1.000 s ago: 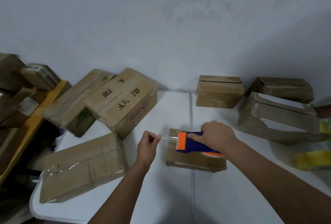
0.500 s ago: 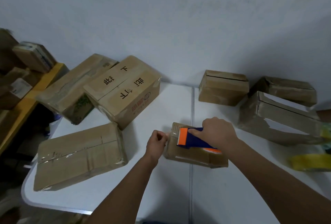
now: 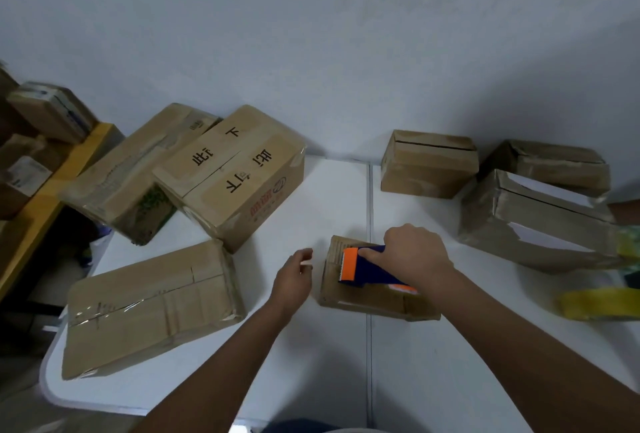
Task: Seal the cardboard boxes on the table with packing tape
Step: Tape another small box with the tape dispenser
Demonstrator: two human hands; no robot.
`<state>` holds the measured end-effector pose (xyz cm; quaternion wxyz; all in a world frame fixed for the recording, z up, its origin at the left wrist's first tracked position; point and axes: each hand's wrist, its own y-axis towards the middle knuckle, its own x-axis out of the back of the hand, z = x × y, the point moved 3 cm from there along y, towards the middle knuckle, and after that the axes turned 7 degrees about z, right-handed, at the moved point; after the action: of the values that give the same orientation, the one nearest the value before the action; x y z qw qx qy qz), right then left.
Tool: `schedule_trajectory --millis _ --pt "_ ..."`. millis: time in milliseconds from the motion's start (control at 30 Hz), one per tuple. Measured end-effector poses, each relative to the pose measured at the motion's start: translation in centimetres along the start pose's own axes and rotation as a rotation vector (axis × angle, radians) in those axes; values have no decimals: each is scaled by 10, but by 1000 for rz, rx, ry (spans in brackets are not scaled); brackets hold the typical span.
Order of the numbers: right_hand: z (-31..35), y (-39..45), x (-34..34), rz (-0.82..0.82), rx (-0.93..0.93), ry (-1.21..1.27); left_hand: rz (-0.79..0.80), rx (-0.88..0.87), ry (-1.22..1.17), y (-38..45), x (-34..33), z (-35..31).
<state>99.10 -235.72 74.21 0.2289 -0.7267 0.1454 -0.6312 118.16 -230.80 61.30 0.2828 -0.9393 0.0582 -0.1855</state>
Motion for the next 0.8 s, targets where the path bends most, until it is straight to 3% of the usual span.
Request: schedule_trajectory --millis 133,233,300,400,500,633,800 --pt "1 1 2 26 0 -1 325 -183 82 -27 -12 -34" --pt "0 0 4 24 7 8 383 -174 387 -27 -4 -40" --pt "1 0 3 30 7 13 435 -145 463 -19 9 -41" --pt "2 1 4 33 1 7 562 -292 730 -12 2 -58" --pt "1 1 6 29 -9 11 498 -416 935 -1 -12 -67" --pt "-4 0 6 71 9 56 414 -563 906 11 -5 -59" --pt "-20 1 11 231 50 187 432 -604 830 13 -2 -56"
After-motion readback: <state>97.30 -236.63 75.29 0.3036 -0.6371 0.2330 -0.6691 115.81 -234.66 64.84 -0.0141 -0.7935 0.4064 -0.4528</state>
